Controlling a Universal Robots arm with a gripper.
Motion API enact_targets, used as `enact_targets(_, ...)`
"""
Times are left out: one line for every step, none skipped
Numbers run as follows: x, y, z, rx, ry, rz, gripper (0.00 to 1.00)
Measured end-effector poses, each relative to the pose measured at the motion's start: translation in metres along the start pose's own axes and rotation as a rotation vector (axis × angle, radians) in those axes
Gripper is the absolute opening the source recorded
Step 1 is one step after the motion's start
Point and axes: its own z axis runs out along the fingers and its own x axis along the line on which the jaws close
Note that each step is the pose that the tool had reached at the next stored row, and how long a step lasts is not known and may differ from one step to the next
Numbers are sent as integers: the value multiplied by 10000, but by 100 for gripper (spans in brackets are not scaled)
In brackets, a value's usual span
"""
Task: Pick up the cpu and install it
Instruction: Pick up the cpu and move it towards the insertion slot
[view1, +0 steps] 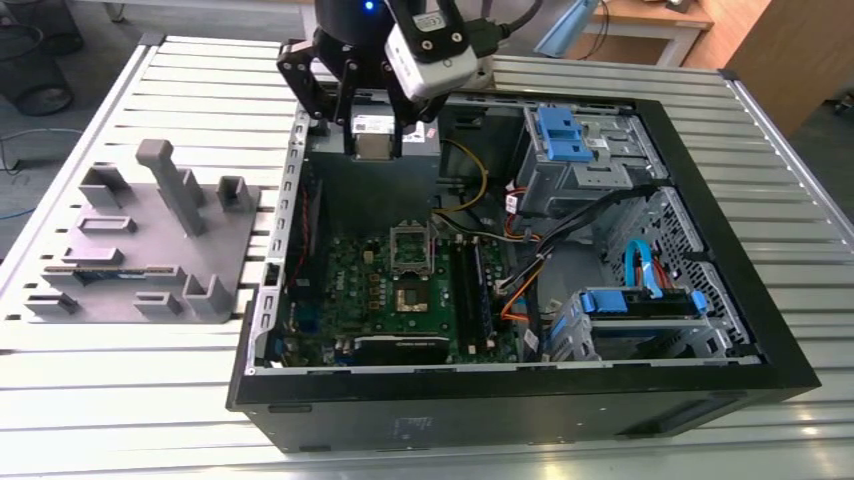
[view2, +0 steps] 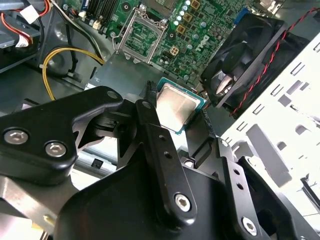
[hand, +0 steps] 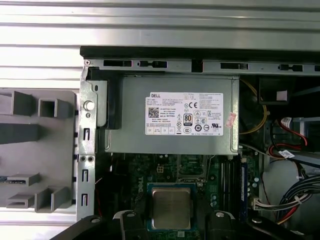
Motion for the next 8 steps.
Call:
enact_targets(-11,0,0,0,0,1,47)
enact_targets(-25,0,1,0,0,1,47)
enact_targets(-43,0,2,0,0,2,47)
enact_targets(-63,0,3,0,0,1,47)
enact_targets(-81,0,4,0,0,1,47)
enact_targets(-95,0,5,-1,-1,1,47)
enact_targets(-106,-2,8,-1,-1,2,47)
enact_targets(-116,-8,10,-1,0,1,47)
